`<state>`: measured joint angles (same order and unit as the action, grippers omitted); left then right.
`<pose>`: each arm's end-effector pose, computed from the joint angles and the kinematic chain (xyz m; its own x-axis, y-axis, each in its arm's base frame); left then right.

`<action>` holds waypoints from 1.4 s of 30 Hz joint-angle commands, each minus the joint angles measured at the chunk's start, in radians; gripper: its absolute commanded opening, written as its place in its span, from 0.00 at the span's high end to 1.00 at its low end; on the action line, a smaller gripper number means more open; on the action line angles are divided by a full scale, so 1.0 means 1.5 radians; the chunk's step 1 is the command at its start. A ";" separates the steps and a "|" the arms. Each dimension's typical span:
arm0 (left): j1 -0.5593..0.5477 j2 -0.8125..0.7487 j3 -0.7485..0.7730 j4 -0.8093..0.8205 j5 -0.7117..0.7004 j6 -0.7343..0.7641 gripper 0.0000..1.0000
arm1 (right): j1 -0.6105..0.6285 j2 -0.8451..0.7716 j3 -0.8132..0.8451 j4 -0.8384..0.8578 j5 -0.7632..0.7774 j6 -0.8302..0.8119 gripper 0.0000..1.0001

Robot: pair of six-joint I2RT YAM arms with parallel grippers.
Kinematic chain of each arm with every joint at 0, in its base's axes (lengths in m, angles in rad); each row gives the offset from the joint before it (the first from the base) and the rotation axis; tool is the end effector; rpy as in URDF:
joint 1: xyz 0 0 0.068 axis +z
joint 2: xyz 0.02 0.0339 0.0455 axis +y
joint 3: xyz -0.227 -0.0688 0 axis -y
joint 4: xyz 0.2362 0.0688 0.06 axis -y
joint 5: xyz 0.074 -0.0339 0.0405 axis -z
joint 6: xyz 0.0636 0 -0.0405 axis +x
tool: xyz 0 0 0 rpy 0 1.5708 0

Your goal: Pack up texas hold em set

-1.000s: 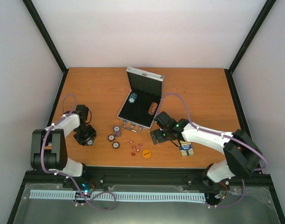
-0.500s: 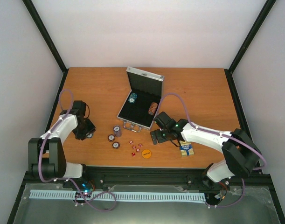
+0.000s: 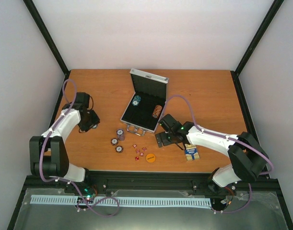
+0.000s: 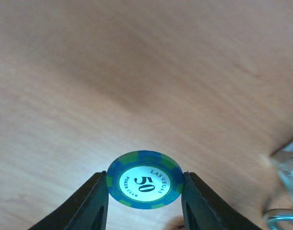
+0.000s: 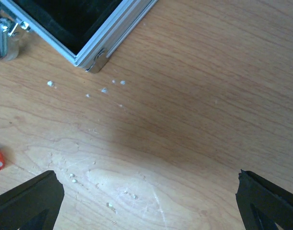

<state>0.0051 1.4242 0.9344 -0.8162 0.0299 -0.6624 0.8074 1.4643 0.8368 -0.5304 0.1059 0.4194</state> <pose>0.2595 -0.0006 0.1471 -0.7627 -0.6186 -0.1886 -0.5914 0.7852 -0.1837 0.1966 0.1958 0.1234 -0.8590 -0.3120 -0.4059 -0.3715 0.9254 0.0750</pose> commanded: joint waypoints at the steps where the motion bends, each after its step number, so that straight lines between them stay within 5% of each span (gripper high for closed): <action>1: -0.037 0.029 0.075 0.027 -0.012 0.029 0.73 | -0.017 0.006 0.016 0.007 0.029 0.007 0.00; 25: -0.203 0.209 0.238 0.170 -0.046 0.072 0.72 | -0.118 -0.010 0.003 0.015 0.037 -0.012 0.00; 42: -0.291 0.280 0.250 0.314 -0.107 0.140 0.72 | -0.138 -0.027 -0.012 0.014 0.038 -0.021 0.00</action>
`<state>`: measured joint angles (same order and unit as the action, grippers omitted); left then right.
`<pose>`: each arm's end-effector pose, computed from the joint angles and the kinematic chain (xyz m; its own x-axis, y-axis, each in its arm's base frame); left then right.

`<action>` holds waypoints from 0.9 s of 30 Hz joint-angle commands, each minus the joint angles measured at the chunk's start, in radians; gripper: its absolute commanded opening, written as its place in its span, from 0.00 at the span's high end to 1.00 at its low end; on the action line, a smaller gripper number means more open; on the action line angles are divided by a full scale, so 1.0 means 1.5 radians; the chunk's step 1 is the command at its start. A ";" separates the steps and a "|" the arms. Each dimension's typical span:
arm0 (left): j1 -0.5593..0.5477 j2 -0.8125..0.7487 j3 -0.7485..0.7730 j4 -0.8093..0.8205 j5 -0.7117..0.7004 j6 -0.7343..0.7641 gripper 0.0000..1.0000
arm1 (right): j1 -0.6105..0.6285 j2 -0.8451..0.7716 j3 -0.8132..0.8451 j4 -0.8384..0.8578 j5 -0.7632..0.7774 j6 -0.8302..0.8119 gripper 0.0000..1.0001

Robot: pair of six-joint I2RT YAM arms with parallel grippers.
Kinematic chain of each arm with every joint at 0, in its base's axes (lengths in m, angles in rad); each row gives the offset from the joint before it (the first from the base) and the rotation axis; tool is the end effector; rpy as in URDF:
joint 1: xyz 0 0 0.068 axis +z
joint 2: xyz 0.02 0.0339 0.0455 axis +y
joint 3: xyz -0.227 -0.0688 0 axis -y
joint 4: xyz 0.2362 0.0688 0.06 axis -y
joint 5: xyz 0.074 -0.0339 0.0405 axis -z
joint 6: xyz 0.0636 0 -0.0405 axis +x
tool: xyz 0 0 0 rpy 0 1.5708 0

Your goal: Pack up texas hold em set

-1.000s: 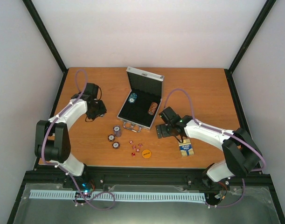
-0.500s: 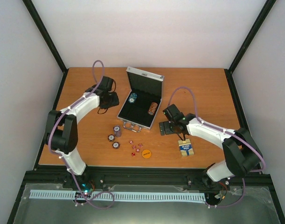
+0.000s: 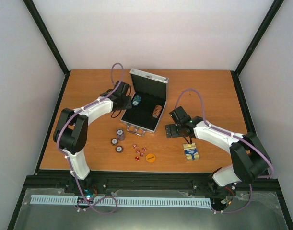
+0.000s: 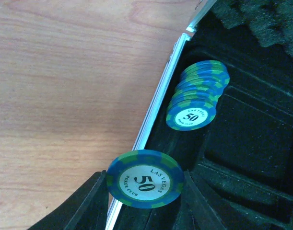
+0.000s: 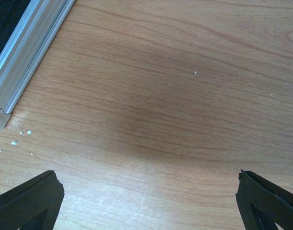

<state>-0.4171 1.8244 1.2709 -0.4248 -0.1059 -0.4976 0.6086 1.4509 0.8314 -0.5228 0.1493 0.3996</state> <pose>0.3557 -0.1503 0.1463 -0.8330 -0.1501 -0.5326 -0.0554 0.9803 -0.1895 0.2326 0.1505 0.1261 -0.8877 -0.1497 -0.4354 -0.1838 0.9823 0.0370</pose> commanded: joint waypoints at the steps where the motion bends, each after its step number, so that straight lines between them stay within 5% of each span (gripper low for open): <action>1: -0.009 0.016 0.026 0.060 -0.013 0.032 0.72 | -0.007 -0.019 -0.008 0.009 0.009 -0.008 0.00; 27: -0.053 0.128 0.089 0.105 -0.038 0.078 0.72 | -0.020 -0.012 -0.026 0.015 0.004 -0.013 0.00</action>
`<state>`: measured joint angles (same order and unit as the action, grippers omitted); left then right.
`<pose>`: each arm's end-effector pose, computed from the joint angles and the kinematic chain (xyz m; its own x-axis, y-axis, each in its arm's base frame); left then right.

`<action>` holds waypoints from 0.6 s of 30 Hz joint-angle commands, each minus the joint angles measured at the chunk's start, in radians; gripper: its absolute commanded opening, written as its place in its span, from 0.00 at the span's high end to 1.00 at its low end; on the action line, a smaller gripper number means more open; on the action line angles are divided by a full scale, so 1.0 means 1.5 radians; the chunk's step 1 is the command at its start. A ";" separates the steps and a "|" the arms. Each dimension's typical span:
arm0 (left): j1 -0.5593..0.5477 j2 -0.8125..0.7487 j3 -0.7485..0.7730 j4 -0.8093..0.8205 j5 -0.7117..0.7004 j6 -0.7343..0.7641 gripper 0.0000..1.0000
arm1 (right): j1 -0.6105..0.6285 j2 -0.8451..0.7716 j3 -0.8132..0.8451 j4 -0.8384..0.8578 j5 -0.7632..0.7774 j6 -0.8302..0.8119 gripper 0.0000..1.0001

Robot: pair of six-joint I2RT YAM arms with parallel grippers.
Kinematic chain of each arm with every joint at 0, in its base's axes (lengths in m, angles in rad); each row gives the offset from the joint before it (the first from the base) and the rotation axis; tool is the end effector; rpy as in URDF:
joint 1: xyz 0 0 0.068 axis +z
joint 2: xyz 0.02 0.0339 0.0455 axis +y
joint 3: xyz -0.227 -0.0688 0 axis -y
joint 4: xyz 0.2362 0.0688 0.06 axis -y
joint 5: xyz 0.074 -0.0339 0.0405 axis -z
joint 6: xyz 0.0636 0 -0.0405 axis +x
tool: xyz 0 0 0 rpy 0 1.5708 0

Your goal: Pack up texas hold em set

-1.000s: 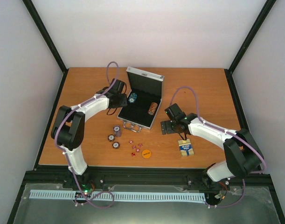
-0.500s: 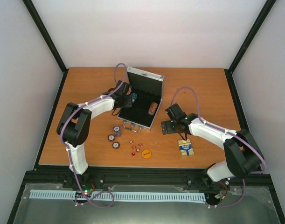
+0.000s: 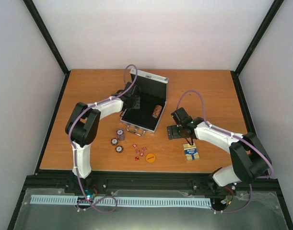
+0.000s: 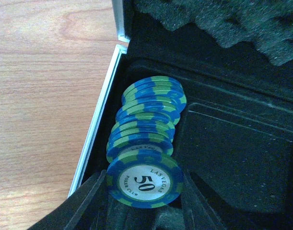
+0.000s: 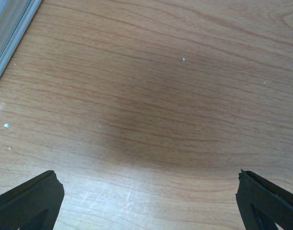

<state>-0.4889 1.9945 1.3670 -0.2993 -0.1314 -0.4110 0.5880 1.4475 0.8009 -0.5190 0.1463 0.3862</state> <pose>0.3765 -0.1909 0.1207 -0.8055 -0.0201 -0.5923 0.0811 0.9863 -0.1438 0.2304 0.1425 0.1185 -0.8971 -0.1502 -0.4156 -0.1760 0.9841 0.0244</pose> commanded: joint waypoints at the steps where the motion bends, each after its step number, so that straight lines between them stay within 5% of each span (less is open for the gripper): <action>1: -0.005 0.016 0.024 0.022 -0.023 0.022 0.72 | -0.007 -0.009 -0.006 0.012 0.006 -0.004 0.00; 10: -0.005 0.029 0.012 0.045 -0.034 0.028 0.68 | -0.011 -0.002 -0.009 0.017 -0.004 -0.005 0.00; 18: -0.005 0.042 0.007 0.056 -0.042 0.043 0.54 | -0.011 0.007 -0.007 0.019 -0.008 -0.009 0.00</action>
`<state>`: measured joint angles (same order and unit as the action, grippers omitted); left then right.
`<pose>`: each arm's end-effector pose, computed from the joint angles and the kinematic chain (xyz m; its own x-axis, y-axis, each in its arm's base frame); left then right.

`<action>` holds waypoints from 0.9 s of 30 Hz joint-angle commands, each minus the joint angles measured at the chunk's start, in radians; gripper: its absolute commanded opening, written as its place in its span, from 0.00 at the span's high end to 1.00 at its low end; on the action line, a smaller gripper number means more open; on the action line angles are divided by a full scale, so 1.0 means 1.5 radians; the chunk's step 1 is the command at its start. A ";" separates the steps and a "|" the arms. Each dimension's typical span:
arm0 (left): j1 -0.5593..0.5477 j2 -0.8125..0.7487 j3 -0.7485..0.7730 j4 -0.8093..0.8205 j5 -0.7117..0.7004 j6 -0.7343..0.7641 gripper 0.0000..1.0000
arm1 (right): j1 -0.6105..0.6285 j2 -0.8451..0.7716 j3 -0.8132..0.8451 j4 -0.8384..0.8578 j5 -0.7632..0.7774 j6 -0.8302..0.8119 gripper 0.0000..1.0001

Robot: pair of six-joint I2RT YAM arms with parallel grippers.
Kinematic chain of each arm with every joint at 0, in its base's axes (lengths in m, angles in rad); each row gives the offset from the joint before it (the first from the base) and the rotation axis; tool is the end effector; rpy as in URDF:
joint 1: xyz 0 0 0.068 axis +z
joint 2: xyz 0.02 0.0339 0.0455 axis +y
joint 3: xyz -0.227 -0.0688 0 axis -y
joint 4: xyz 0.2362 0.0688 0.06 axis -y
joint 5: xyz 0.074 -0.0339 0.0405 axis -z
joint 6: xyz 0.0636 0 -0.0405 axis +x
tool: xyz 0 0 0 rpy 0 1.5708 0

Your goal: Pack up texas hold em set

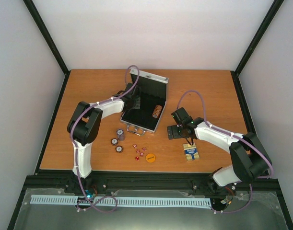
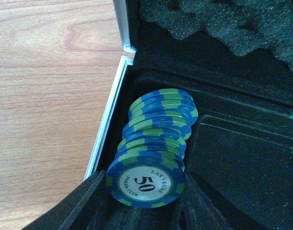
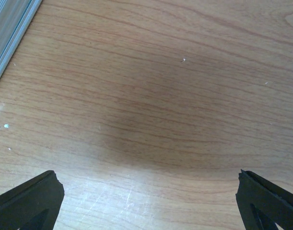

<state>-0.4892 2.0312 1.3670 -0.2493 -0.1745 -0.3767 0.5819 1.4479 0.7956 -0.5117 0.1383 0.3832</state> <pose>0.3824 -0.1911 0.1103 -0.7856 0.0078 -0.6187 0.0862 0.9915 -0.0969 0.2308 0.1413 0.1173 -0.8981 -0.1476 -0.4143 -0.1758 0.9840 0.0305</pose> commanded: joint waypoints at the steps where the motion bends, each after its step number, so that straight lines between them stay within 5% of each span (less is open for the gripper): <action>1: -0.005 0.018 0.006 0.023 -0.016 0.019 0.53 | -0.007 0.007 -0.004 0.014 -0.004 -0.008 0.00; 14: -0.005 -0.001 -0.011 0.035 -0.008 0.024 0.32 | -0.008 0.005 -0.006 0.013 -0.011 -0.009 0.00; 27: -0.005 -0.149 -0.052 -0.047 0.026 -0.007 0.19 | -0.008 -0.061 -0.002 -0.019 -0.016 -0.028 0.00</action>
<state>-0.4965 1.8965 1.2968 -0.2646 -0.1543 -0.3649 0.5774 1.4033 0.7883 -0.5159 0.1123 0.3611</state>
